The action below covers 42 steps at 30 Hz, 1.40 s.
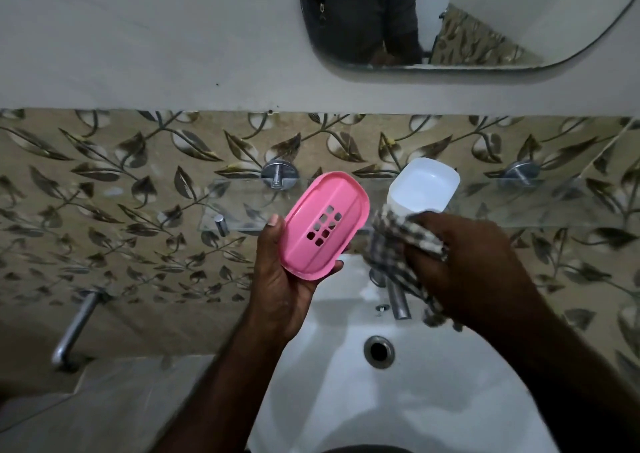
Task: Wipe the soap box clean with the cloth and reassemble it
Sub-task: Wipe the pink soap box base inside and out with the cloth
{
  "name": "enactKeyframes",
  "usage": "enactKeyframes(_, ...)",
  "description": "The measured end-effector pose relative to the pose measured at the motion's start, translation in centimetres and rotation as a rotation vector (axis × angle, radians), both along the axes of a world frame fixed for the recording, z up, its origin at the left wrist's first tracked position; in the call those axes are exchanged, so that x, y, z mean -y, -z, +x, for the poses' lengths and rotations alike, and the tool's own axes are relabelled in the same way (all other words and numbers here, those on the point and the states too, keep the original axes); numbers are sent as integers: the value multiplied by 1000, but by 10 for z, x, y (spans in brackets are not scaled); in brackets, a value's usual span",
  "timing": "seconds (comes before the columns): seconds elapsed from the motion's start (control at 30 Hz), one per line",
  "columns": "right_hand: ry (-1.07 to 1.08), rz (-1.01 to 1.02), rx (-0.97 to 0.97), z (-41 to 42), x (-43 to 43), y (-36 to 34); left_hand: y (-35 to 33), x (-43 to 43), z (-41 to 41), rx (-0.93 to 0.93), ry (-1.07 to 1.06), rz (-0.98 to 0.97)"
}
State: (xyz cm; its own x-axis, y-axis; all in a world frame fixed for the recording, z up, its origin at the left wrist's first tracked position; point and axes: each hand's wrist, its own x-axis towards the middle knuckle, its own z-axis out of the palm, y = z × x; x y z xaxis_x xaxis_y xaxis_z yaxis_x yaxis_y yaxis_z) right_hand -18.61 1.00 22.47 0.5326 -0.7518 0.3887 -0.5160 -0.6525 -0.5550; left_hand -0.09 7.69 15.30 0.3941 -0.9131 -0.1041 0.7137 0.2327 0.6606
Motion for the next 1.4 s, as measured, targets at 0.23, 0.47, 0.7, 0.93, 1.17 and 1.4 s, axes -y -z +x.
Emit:
enactKeyframes(0.23,-27,195,157,5,-7,12,11,-5,-11,295,4,10)
enactKeyframes(0.47,-81,169,144,16,-12,31,6,-11,-24,839,-134,123)
enactKeyframes(0.7,163,187,326,4,0,12,9,-7,-16,1176,-275,187)
enactKeyframes(0.93,-58,-420,50,33,-31,18,-13,-8,-17,1404,-289,79)
enactKeyframes(1.17,-171,-474,-66,32,-9,21,-19,-16,-6,1589,-317,157)
enactKeyframes(1.4,-274,-540,-6,39,-30,19,-31,-13,-4,1546,-341,36)
